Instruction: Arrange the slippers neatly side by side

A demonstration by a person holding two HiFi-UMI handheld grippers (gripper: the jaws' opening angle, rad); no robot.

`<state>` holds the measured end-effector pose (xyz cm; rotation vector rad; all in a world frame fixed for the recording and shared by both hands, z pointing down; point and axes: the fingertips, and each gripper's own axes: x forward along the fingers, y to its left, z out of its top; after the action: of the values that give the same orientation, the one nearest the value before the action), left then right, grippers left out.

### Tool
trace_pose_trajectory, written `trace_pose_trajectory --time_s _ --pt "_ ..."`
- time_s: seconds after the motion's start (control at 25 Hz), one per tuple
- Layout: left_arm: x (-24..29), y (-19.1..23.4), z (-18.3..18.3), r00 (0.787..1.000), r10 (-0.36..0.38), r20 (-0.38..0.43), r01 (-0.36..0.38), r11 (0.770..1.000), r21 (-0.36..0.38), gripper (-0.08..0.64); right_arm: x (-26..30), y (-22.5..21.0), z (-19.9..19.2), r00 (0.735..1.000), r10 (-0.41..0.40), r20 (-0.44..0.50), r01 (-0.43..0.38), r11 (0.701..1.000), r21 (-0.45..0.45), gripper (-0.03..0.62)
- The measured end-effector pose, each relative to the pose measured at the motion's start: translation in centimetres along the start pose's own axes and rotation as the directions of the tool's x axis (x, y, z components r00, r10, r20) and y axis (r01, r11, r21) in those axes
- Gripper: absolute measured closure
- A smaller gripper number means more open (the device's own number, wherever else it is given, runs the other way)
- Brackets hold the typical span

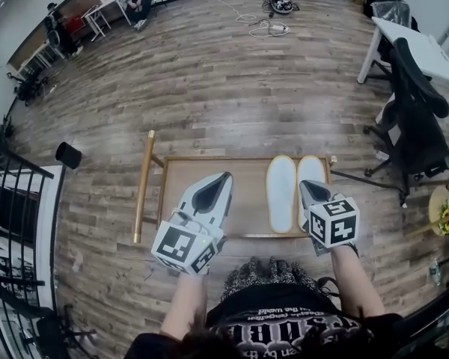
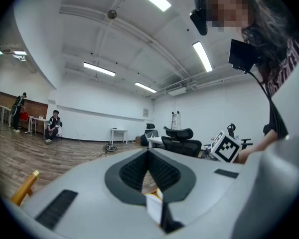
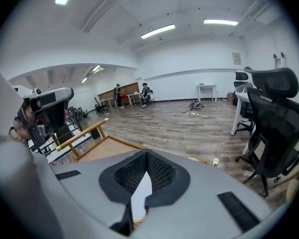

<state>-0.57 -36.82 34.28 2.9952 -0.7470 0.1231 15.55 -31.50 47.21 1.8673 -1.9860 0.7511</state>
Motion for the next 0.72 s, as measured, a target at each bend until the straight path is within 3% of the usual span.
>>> trace_pose_trajectory --time_s 0.72 --pt "0.28 -0.58 0.34 1.0 0.008 0.009 -0.008 1.0 0.003 0.566 -0.65 -0.21 0.95 1.0 0.001 0.032 -0.001 1.0 -0.011 0.589"
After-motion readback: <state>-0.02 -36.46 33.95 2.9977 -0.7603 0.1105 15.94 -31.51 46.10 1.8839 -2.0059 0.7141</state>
